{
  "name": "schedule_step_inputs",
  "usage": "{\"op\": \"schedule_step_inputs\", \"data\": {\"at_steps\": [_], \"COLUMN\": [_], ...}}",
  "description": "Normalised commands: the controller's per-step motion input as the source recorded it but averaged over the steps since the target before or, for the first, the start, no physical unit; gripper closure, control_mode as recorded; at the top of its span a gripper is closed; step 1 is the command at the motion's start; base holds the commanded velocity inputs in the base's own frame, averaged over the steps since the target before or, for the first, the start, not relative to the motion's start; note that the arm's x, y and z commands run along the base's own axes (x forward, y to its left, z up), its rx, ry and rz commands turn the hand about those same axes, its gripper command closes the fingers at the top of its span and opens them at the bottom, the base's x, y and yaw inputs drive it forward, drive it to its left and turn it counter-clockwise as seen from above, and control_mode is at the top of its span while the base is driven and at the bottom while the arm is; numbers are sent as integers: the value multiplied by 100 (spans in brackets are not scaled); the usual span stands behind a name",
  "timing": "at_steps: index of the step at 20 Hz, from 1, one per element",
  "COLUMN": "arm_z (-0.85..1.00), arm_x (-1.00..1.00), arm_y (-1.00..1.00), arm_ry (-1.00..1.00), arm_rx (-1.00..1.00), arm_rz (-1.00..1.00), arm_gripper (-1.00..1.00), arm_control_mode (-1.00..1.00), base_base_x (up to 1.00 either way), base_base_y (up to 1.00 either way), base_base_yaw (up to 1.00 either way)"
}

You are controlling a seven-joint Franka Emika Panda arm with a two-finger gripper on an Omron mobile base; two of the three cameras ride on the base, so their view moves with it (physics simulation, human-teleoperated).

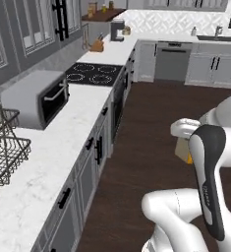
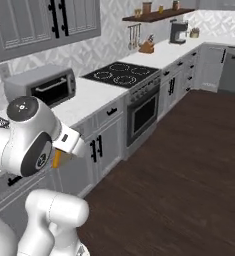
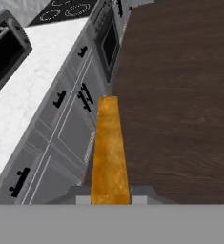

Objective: Start the toaster. Once the lever pops up, take the bread to the plate on the dining counter.

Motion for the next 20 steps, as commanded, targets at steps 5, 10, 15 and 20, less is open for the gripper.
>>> {"op": "schedule_step_inputs", "data": {"at_steps": [5, 10, 15, 20], "arm_z": [0, 0, 0, 0], "arm_x": [0, 0, 0, 0], "arm_y": [0, 0, 0, 0], "arm_ry": [0, 0, 0, 0], "arm_rx": [0, 0, 0, 0], "arm_rz": [0, 0, 0, 0], "arm_gripper": [100, 100, 100, 100], "arm_control_mode": [100, 100, 100, 100], "base_base_x": [0, 21, 93, 100], "base_base_y": [-53, -58, -34, -12], "base_base_yaw": [-78, -68, -42, -29]}}
